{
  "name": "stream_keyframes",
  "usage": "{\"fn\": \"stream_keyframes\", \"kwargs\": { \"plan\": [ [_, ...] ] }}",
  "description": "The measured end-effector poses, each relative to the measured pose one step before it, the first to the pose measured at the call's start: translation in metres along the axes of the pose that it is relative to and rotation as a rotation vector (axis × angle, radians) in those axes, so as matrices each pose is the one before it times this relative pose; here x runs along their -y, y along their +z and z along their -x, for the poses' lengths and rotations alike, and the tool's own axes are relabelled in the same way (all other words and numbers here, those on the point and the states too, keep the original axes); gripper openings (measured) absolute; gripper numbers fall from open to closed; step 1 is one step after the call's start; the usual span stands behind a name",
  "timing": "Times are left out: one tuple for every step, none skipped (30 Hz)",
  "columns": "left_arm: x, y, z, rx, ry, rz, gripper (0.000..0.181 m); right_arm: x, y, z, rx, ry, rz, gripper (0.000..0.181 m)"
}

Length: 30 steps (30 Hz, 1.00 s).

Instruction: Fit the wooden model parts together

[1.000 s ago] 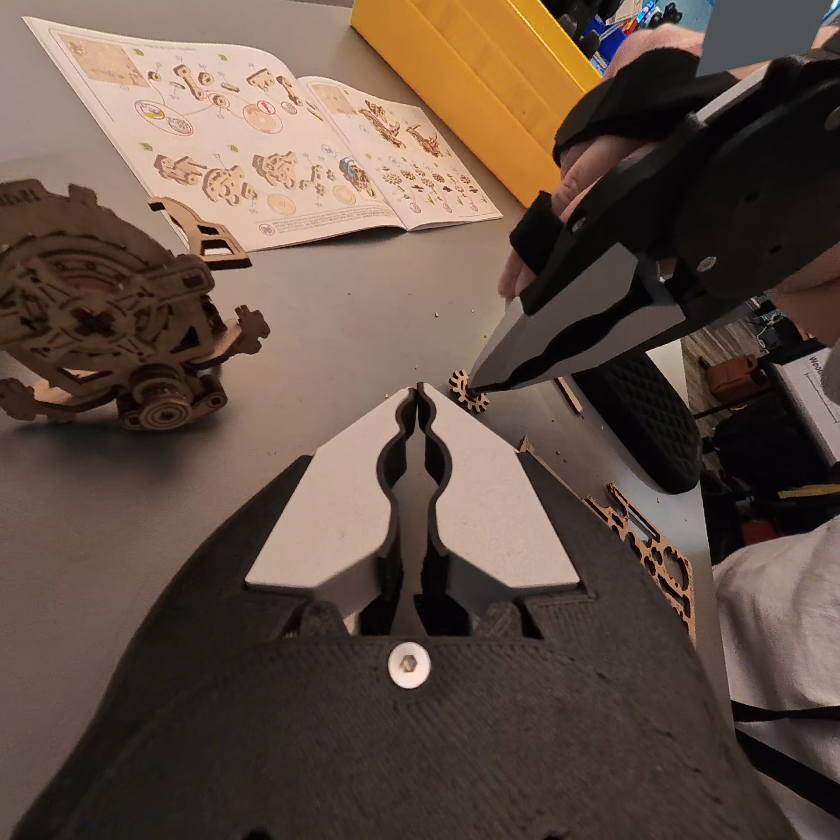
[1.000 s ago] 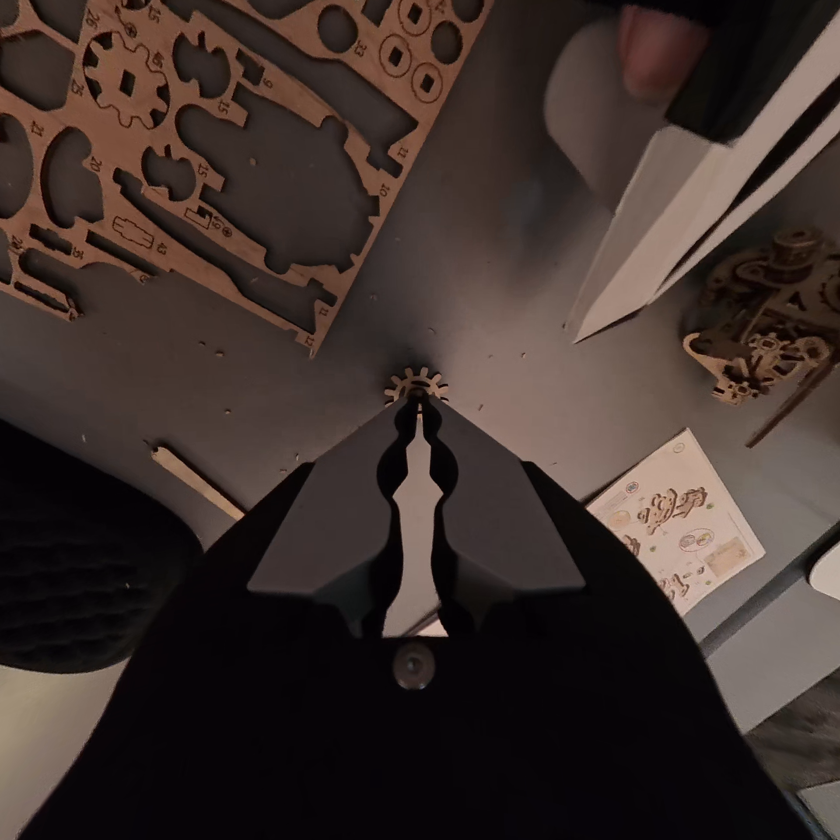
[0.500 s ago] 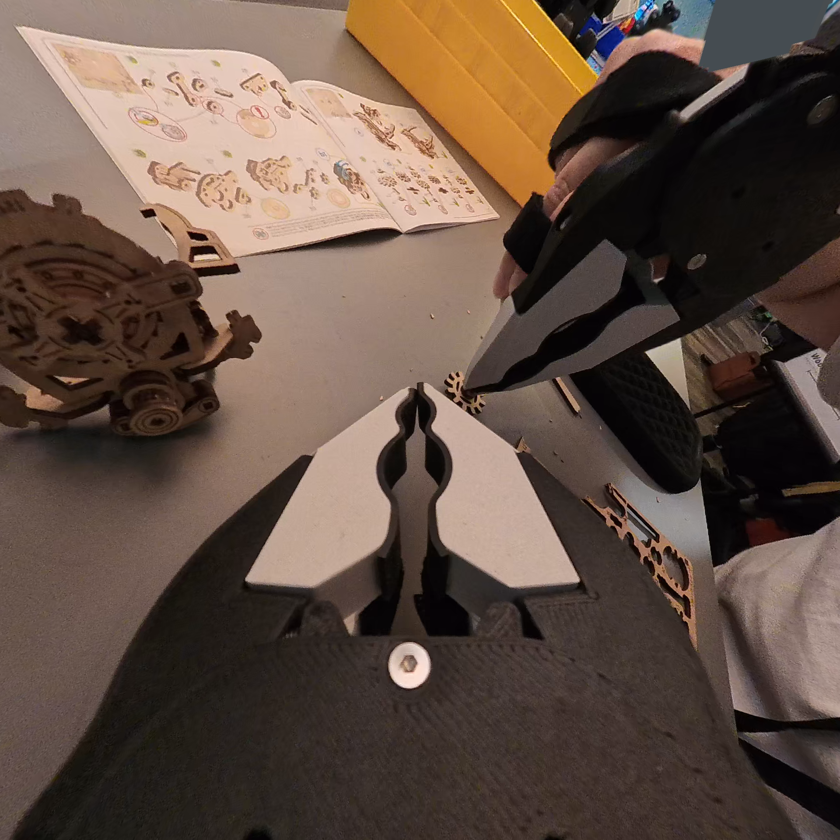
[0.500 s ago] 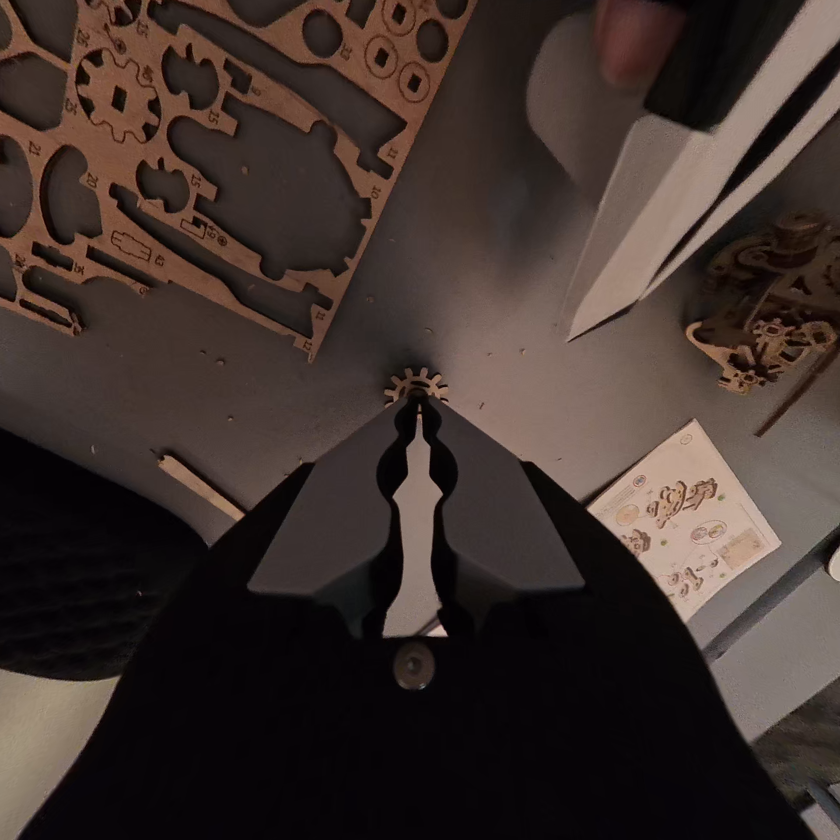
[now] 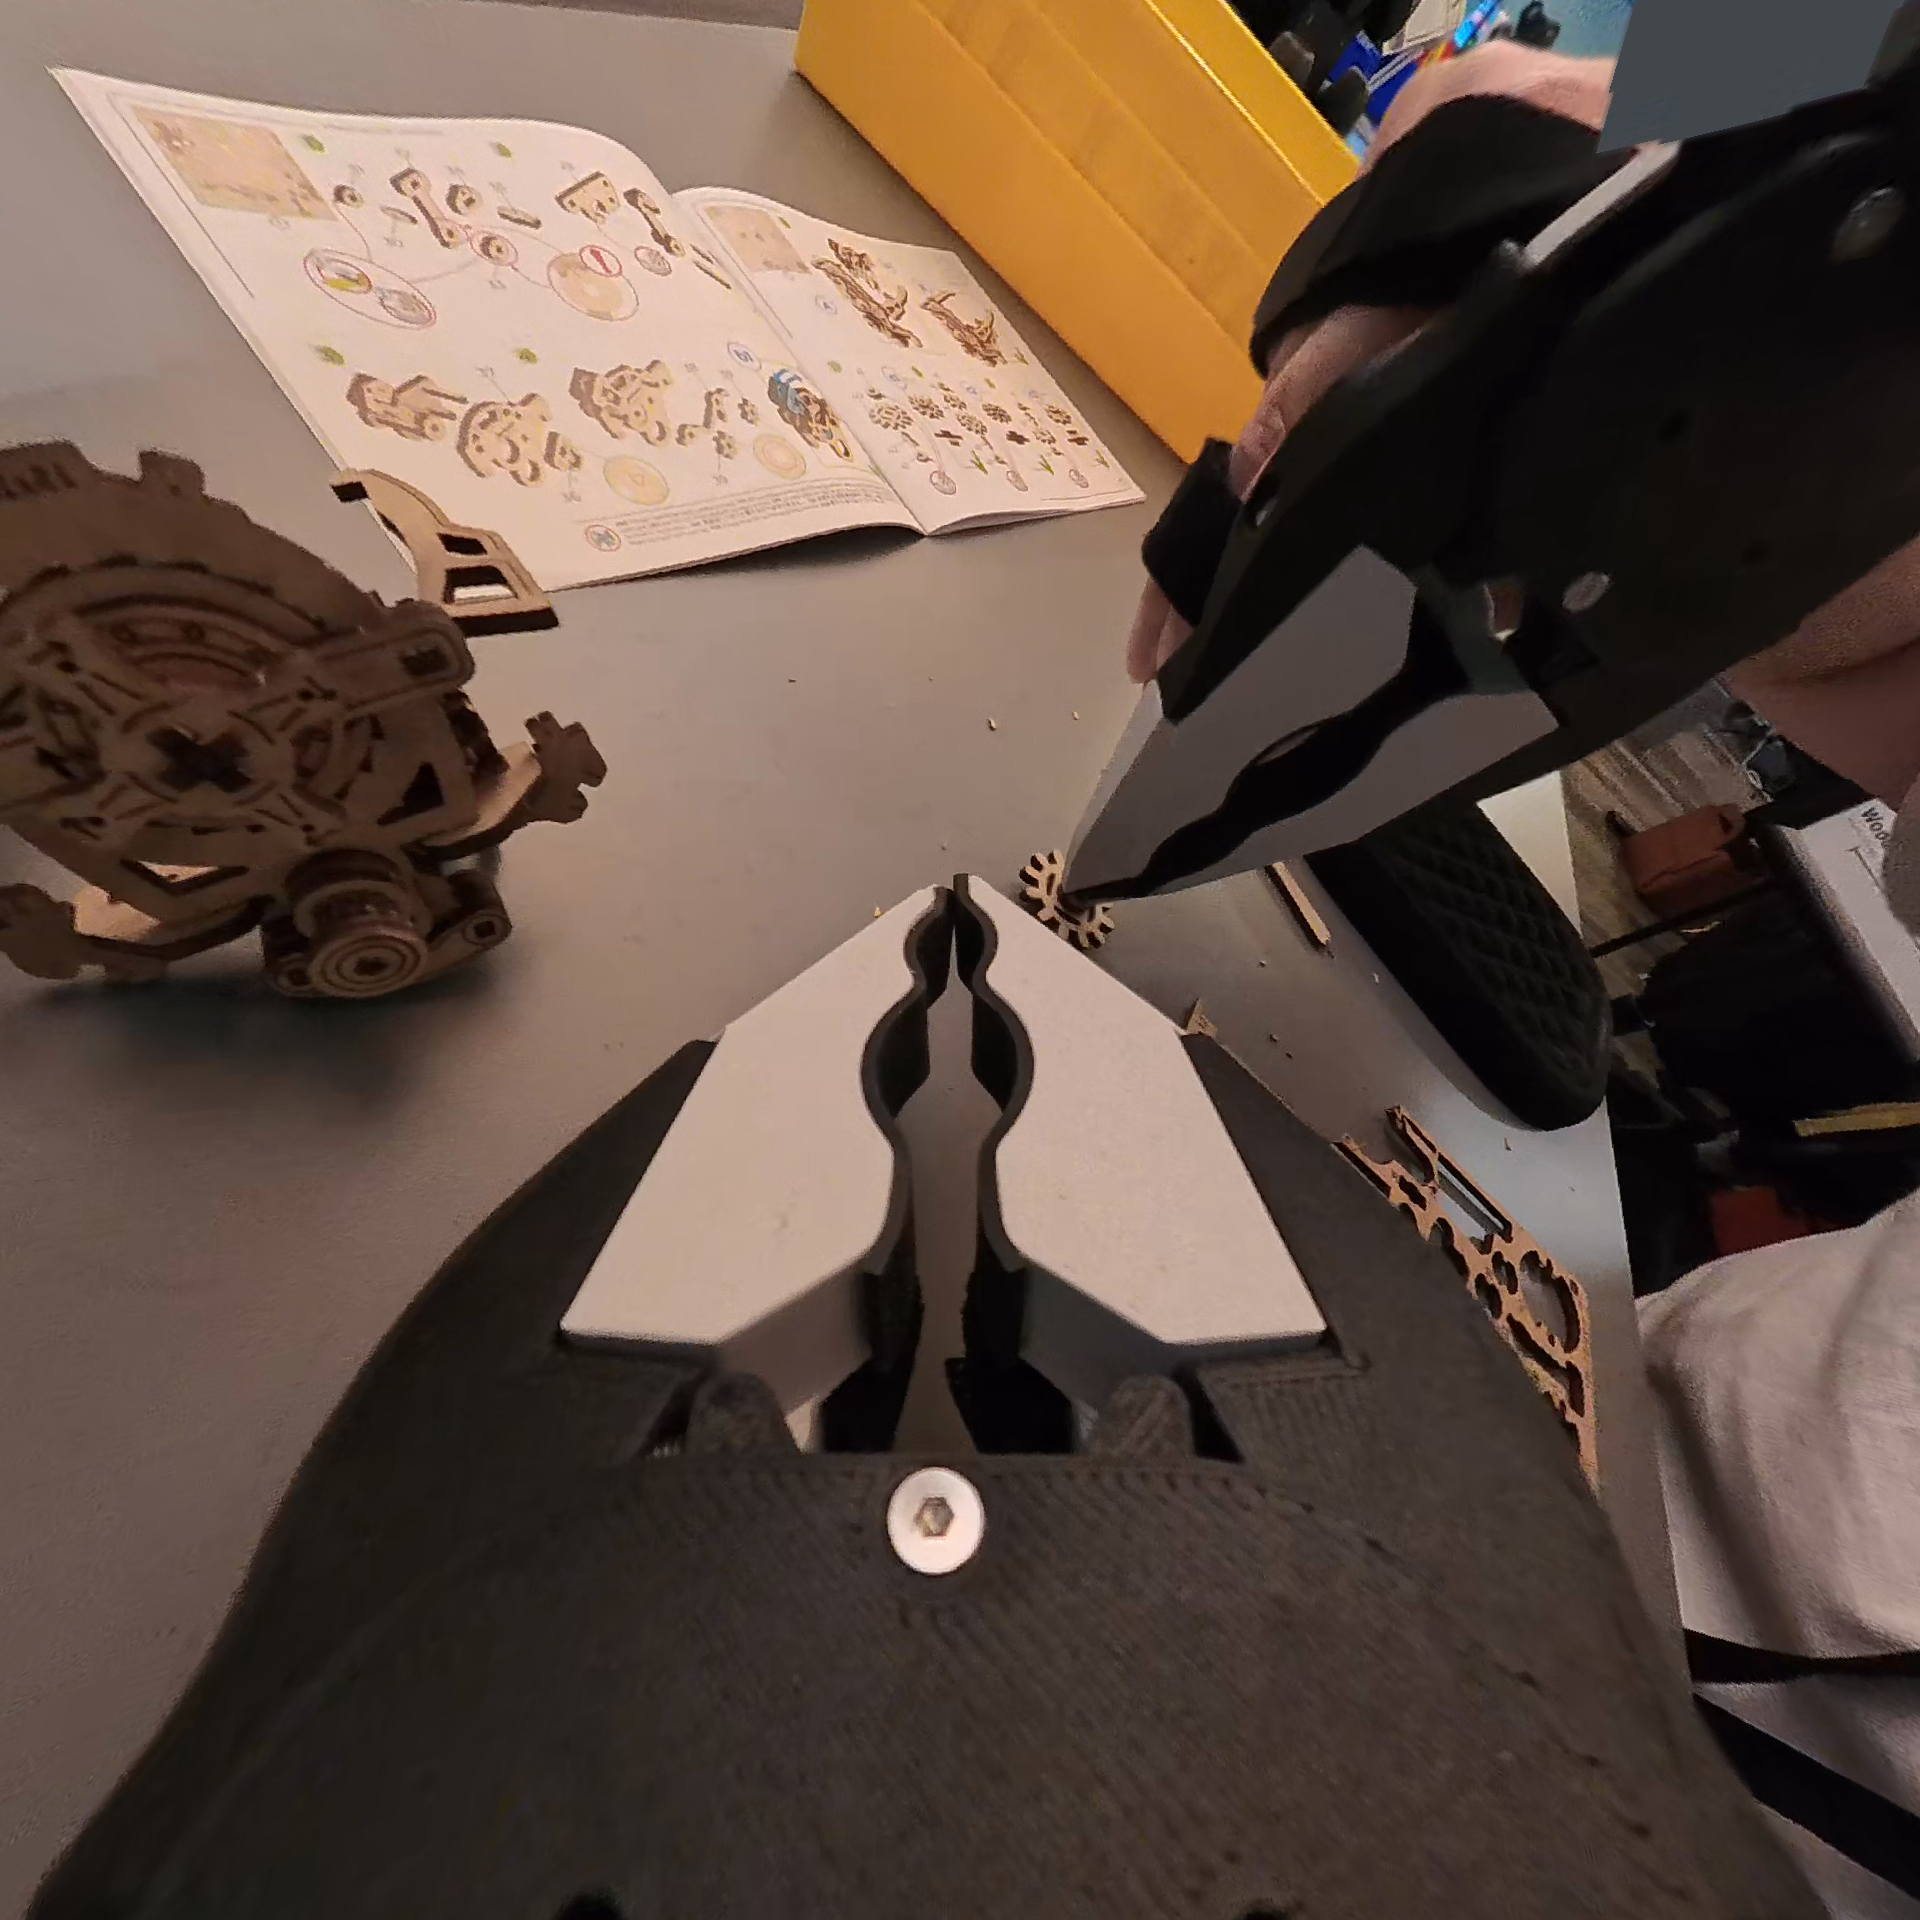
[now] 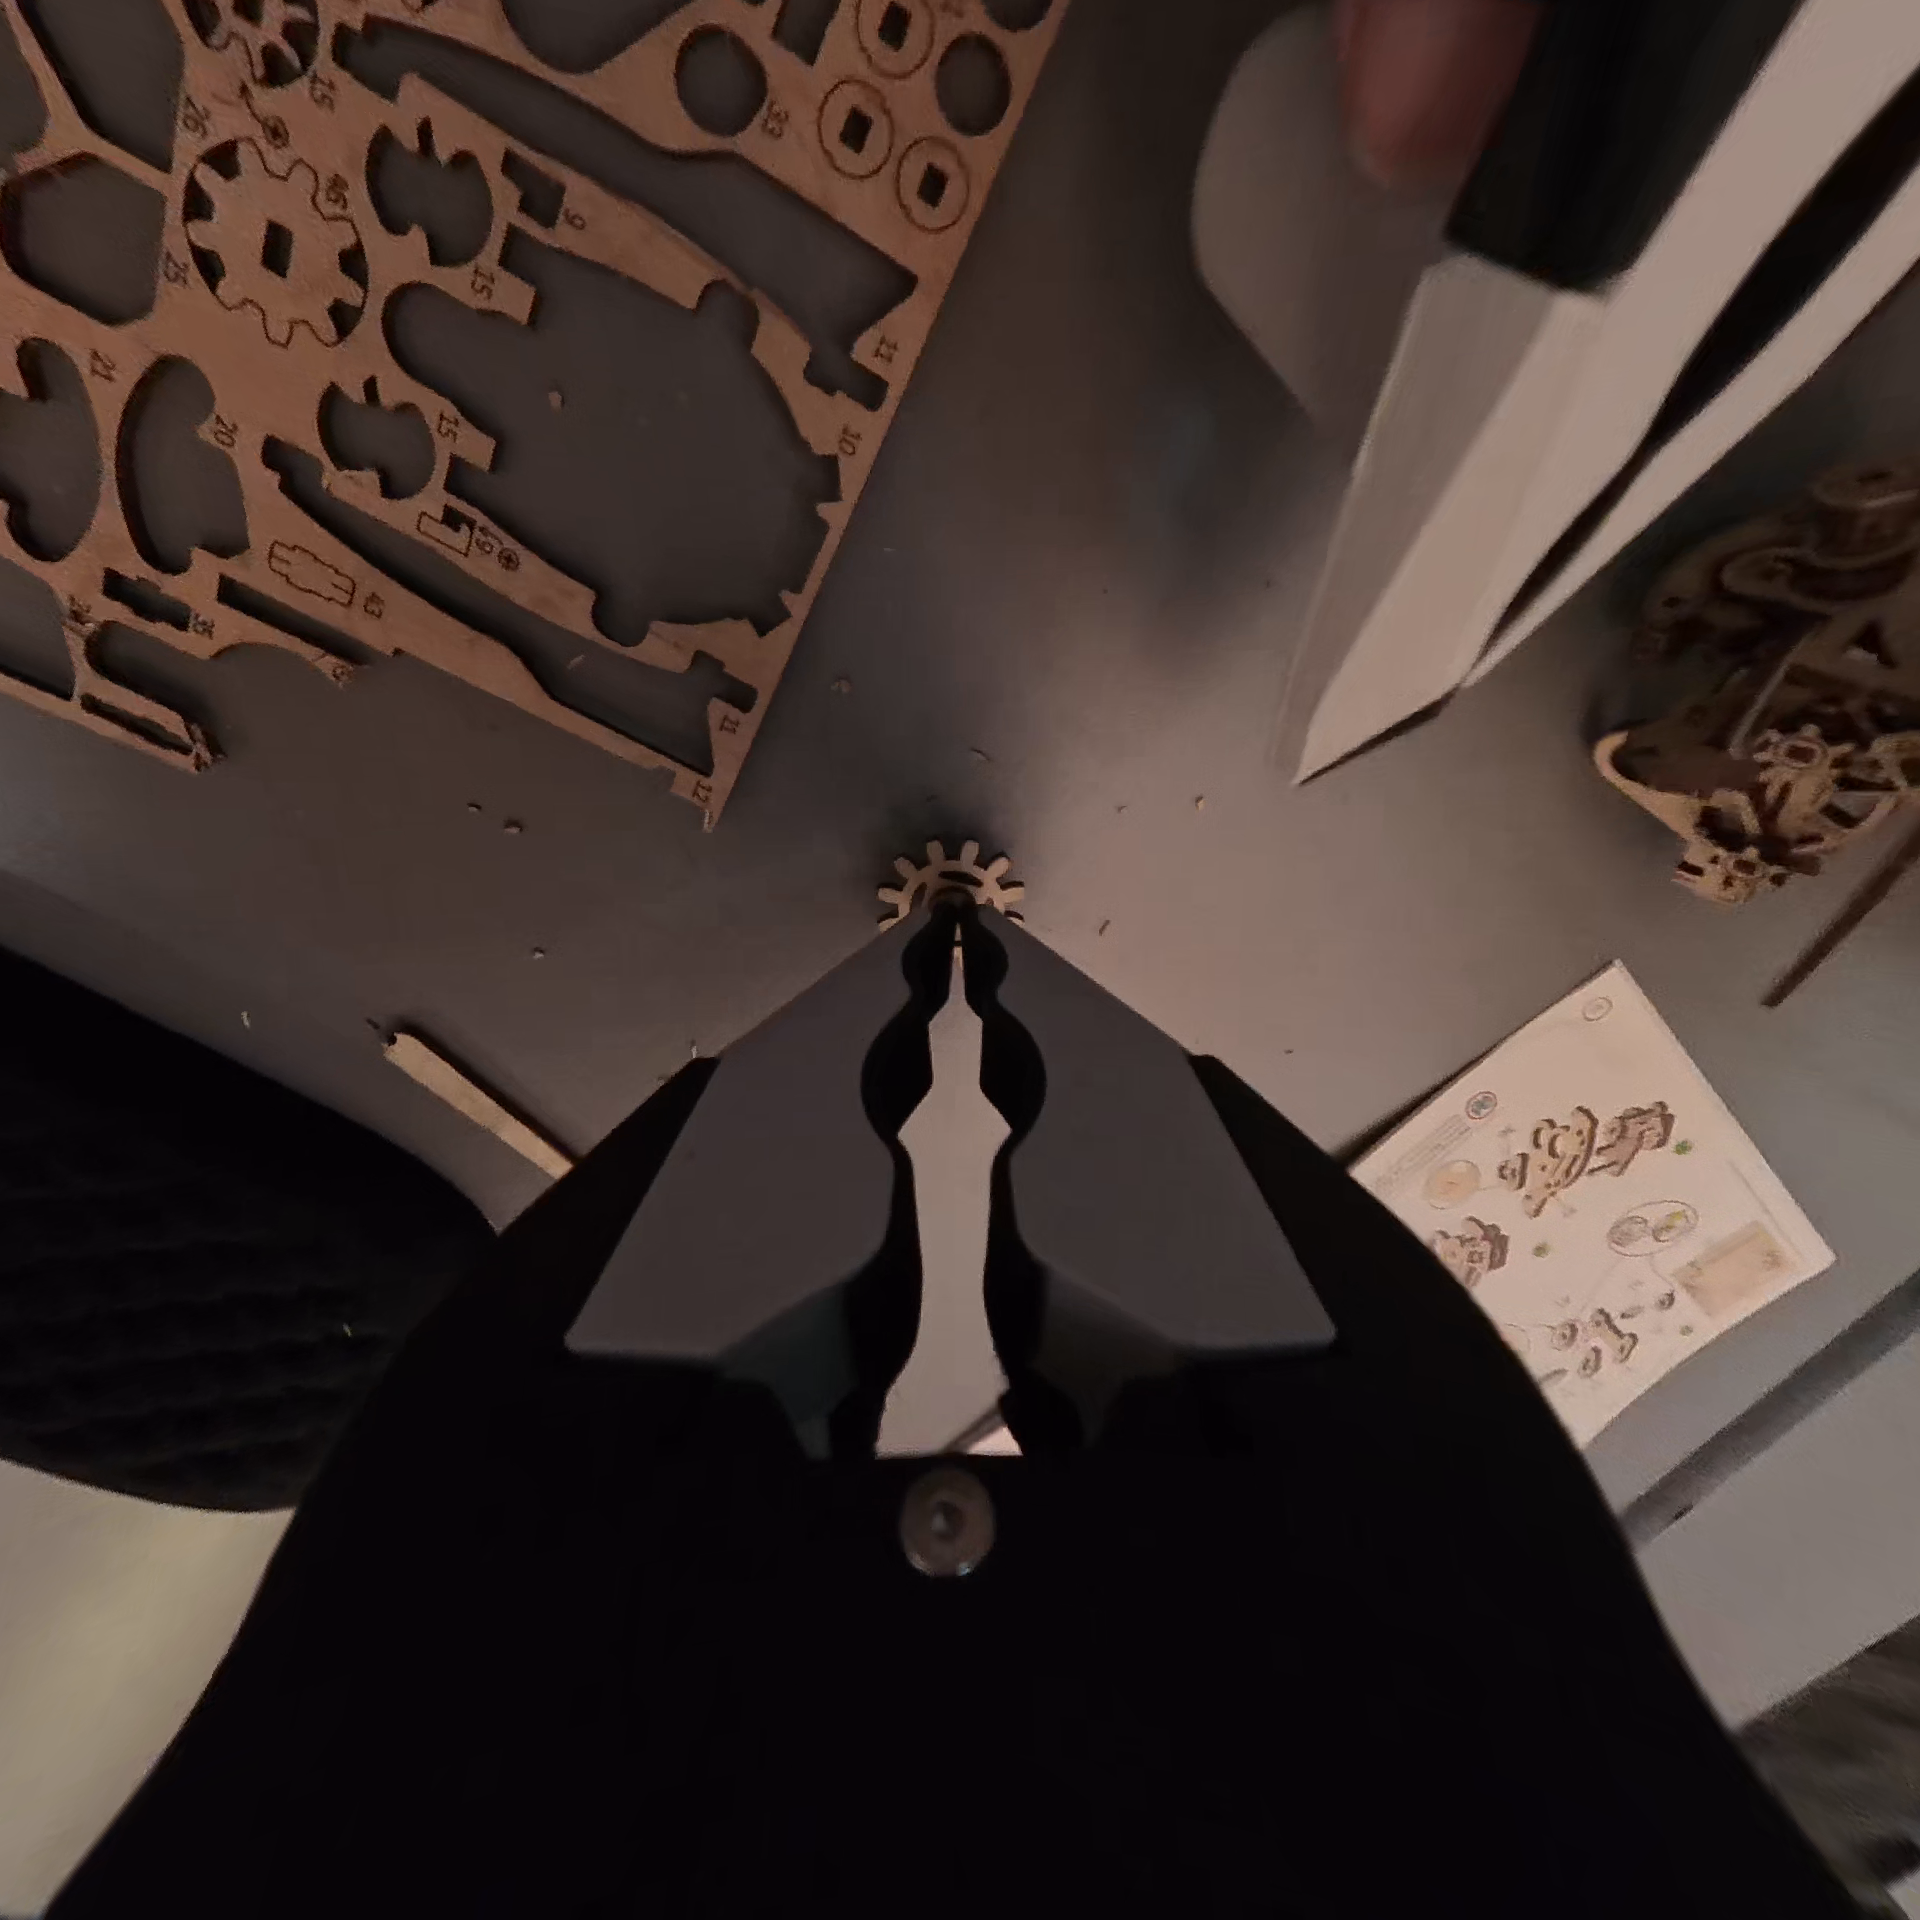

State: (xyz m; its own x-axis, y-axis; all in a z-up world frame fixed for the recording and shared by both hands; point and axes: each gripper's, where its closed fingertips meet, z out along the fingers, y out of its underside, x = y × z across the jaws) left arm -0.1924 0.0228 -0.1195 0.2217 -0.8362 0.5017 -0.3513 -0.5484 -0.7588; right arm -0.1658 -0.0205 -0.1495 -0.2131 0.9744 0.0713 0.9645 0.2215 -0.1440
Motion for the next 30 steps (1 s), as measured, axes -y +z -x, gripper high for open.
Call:
{"fn": "stream_keyframes", "kwargs": {
  "plan": [
    [0.00013,0.00038,-0.00005,-0.0009,-0.0007,0.0003,0.0,0.00037,0.00042,0.00011,0.0107,-0.0253,0.035,0.0],
    [-0.00044,0.00068,-0.00014,-0.0039,-0.0052,0.0027,0.0,-0.00016,0.00048,0.00008,0.0064,-0.0332,0.0595,0.0],
    [-0.00061,0.00045,-0.00055,-0.0049,-0.0055,0.0028,0.0,-0.00059,0.00024,0.00007,-0.0041,-0.0119,0.0354,0.0],
    [0.00019,-0.0001,-0.0006,-0.0011,0.0003,-0.0016,0.0,-0.00006,-0.00019,-0.00018,-0.0092,0.0208,-0.0192,0.0],
    [0.00047,-0.0004,-0.00017,0.0042,0.0067,-0.0032,0.0,0.00019,-0.00051,-0.00029,-0.0041,0.0382,-0.0608,0.0],
    [0.00019,-0.00016,0.00015,0.005,0.007,-0.0005,0.0,-0.00013,-0.00062,-0.00009,-0.001,0.0435,-0.0594,0.0],
    [-0.00015,-0.00003,0.00004,0.001,0.0021,0.0011,0.0,-0.00024,-0.00036,-0.00005,-0.0115,0.0166,-0.0246,0.0],
    [-0.00029,-0.00001,0.00011,-0.0027,-0.0021,0.0004,0.0,-0.00058,-0.00019,0.00004,-0.0205,-0.0158,0.0072,0.0],
    [-0.00003,-0.00026,0.00083,-0.0008,-0.0047,-0.0006,0.0,0.00019,0.00002,-0.00052,-0.0239,-0.018,0.0031,0.0],
    [0.00065,-0.00074,0.00128,0.0005,-0.0077,-0.0042,0.0,-0.00058,-0.00065,-0.00316,-0.0317,0.0091,-0.0022,0.0],
    [0.00161,-0.00114,0.00064,-0.0013,-0.0072,-0.0091,0.0,-0.00382,-0.0041,-0.00445,-0.03,0.0401,0.0157,0.001],
    [0.00151,-0.00131,0.00014,0.0005,-0.0014,-0.0088,0.0,0.00135,-0.00932,-0.00226,-0.0147,0.0453,-0.0192,0.001],
    [0.0009,-0.00115,0.00022,0.0039,0.0036,-0.0042,0.0,0.00966,-0.01315,-0.00273,-0.0233,0.0373,-0.0713,0.0],
    [0.00054,-0.00065,0.00051,0.0054,0.0043,-0.0018,0.0,0.01229,-0.01241,-0.00412,-0.0332,0.036,-0.078,0.0],
    [0.00033,-0.0003,0.00012,0.0028,0.0027,-0.0013,0.0,0.00903,-0.00771,-0.00077,-0.005,0.0365,-0.0512,0.0],
    [0.00005,0.0003,-0.00034,-0.0004,0.0014,0.0011,0.0,0.00182,-0.00238,0.0023,0.0152,0.0105,-0.0089,0.0],
    [-0.00046,0.00055,-0.00067,-0.0019,0.0019,0.0038,0.0,-0.00582,0.00202,0.00046,-0.0001,-0.0329,0.032,0.0],
    [-0.00073,0.00078,-0.00057,-0.0011,0.0034,0.0043,0.0,-0.0083,0.00469,0.00488,0.0222,-0.0716,0.0416,0.0],
    [-0.00103,0.00068,-0.00078,-0.0004,0.0046,0.0043,0.0,-0.00649,0.00573,0.00579,0.0234,-0.0896,0.0319,0.0],
    [-0.00093,0.00055,-0.00066,-0.0001,0.0048,0.0044,0.0,-0.0046,0.00506,0.0017,0.0018,-0.0923,0.0294,0.0],
    [-0.00088,0.00055,-0.00038,0.0013,0.0048,0.0045,0.0,-0.00227,0.00394,0.00189,0.01,-0.08,0.0212,0.0],
    [-0.00058,0.00026,0.00019,0.0039,0.0048,0.0027,0.0,-0.001,0.00259,0.00032,0.0151,-0.0585,0.0183,0.0],
    [-0.00039,0.00013,0.00048,0.004,0.0047,0.0021,0.0,0.0008,0.00183,-0.00153,0.0106,-0.0468,0.0106,0.0],
    [-0.00031,0.00006,0.00065,0.0032,0.0039,0.003,0.0,0.00286,0.002,0.00119,0.0261,-0.0434,-0.0039,0.0],
    [-0.00018,-0.00016,0.00097,0.0038,0.0016,0.0016,0.0,0.00108,0.002,0.00098,0.0206,-0.0413,0.0075,0.0],
    [-0.0002,-0.00009,0.00085,0.0023,-0.001,-0.0001,0.0,-0.00157,0.00222,0.00025,0.015,-0.0384,0.0217,0.003],
    [-0.00006,-0.00028,0.00053,0.0001,-0.0025,-0.0006,0.0,-0.00231,0.00225,0.00181,0.0267,-0.023,0.0193,0.006],
    [0.00013,-0.00002,0.00037,0.0001,-0.0019,-0.001,0.0,-0.002,0.00188,-0.00071,0.0114,-0.0149,0.0103,0.007],
    [0.00003,0.00006,0.00017,0.0005,0.0006,0.0004,0.0,-0.00121,0.00166,-0.00142,0.0028,-0.0154,-0.0045,0.008],
    [-0.00032,0.00025,0.00015,0.0016,0.0032,0.0028,0.0,-0.00161,0.00158,0.00076,0.0158,-0.0066,0.0,0.008]
  ]
}}
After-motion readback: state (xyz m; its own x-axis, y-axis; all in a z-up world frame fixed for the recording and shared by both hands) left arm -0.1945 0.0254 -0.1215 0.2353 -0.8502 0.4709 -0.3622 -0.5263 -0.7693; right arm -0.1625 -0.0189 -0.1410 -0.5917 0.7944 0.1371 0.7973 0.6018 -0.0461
